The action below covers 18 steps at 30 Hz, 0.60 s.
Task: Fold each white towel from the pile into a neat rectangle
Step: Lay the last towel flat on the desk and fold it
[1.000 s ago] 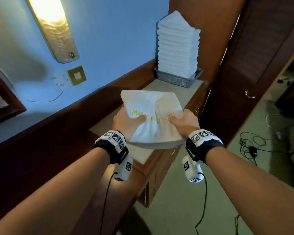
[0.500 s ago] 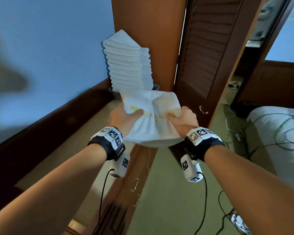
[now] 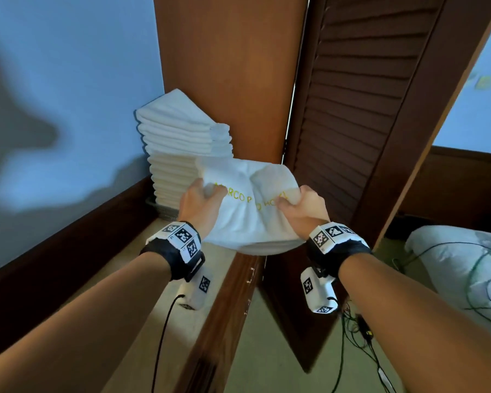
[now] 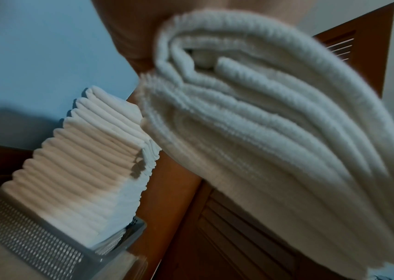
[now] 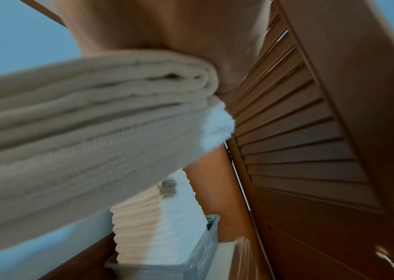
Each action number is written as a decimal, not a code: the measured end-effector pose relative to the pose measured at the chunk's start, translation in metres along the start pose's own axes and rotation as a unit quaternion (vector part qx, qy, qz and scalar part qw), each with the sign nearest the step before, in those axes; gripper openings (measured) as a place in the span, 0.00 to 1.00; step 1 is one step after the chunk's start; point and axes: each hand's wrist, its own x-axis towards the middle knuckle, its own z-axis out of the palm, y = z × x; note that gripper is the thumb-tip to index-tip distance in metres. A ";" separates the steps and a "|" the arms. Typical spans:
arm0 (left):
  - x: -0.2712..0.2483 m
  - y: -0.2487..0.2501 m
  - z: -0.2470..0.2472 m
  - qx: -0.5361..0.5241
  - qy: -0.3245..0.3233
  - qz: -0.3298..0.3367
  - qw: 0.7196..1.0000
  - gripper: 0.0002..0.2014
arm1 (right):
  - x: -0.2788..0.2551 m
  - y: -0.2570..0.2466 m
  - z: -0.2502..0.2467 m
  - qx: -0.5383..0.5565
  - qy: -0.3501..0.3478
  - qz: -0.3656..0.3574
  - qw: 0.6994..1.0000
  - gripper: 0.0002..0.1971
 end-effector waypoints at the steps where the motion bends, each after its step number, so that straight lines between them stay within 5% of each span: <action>1: 0.016 0.002 0.002 0.002 0.005 -0.002 1.000 0.18 | 0.018 -0.006 0.002 -0.003 0.002 -0.006 1.000 0.19; 10: 0.141 0.007 0.012 0.009 0.022 0.010 1.000 0.14 | 0.181 -0.048 0.032 -0.036 -0.016 -0.107 0.993 0.23; 18: 0.270 0.001 0.043 -0.039 0.019 0.034 0.998 0.24 | 0.368 -0.088 0.069 -0.036 -0.030 -0.221 0.974 0.23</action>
